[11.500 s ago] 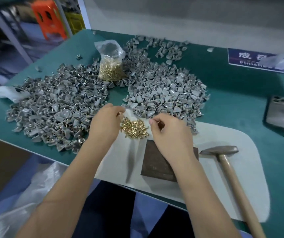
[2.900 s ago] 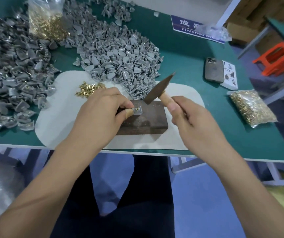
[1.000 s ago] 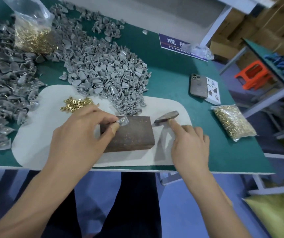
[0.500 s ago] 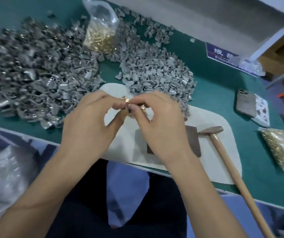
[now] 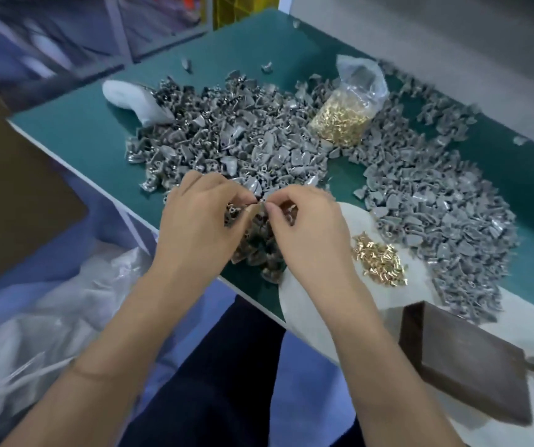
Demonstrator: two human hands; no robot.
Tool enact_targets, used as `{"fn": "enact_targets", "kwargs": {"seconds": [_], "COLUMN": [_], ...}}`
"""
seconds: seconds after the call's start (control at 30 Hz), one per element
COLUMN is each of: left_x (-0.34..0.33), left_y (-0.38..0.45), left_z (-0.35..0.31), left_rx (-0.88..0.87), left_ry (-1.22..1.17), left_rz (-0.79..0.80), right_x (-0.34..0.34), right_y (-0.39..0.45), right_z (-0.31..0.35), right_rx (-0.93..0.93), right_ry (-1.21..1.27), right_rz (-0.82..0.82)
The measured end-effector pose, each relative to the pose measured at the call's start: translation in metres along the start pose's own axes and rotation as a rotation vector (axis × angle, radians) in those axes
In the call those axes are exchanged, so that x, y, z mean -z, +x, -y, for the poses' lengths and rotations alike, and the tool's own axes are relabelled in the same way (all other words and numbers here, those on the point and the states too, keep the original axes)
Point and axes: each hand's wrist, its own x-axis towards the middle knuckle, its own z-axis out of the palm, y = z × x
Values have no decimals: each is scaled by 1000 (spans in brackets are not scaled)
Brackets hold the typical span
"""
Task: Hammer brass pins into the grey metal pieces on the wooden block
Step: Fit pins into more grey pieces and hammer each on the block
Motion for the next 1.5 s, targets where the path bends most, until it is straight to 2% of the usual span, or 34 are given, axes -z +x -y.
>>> {"fn": "enact_targets", "kwargs": {"seconds": [0.2, 0.37, 0.47, 0.57, 0.77, 1.0, 1.2, 1.33, 1.4, 1.5], "left_x": [-5, -26, -48, -70, -91, -97, -95, -97, -99, -107], "left_y": [0, 1, 0, 0, -5, -14, -14, -8, 0, 18], "left_z": [-10, -53, -82, -100, -116, -130, -131, -131, -132, -135], "left_rx": [-10, -118, -161, -193, -231, -265, -232, -226, -226, -217], "left_ry": [-54, -169, -50, 48, 140, 93, 37, 52, 60, 82], "left_rz": [9, 105, 133, 229, 330, 354, 307, 296, 287, 309], "right_x": [0, 42, 76, 103, 118, 110, 107, 107, 106, 110], "right_y": [2, -17, -34, -55, -84, -73, -54, -50, -51, -57], "right_z": [-10, -44, -73, -99, -129, -130, -125, -127, -129, -134], "right_rx": [-24, -119, -245, -374, -543, -522, -465, -454, -418, -388], "right_ry": [-27, -29, -56, -101, -155, -90, -322, -390, -403, -257], "right_rz": [-8, -74, -141, -172, -78, -5, 105, 135, 111, -46]}}
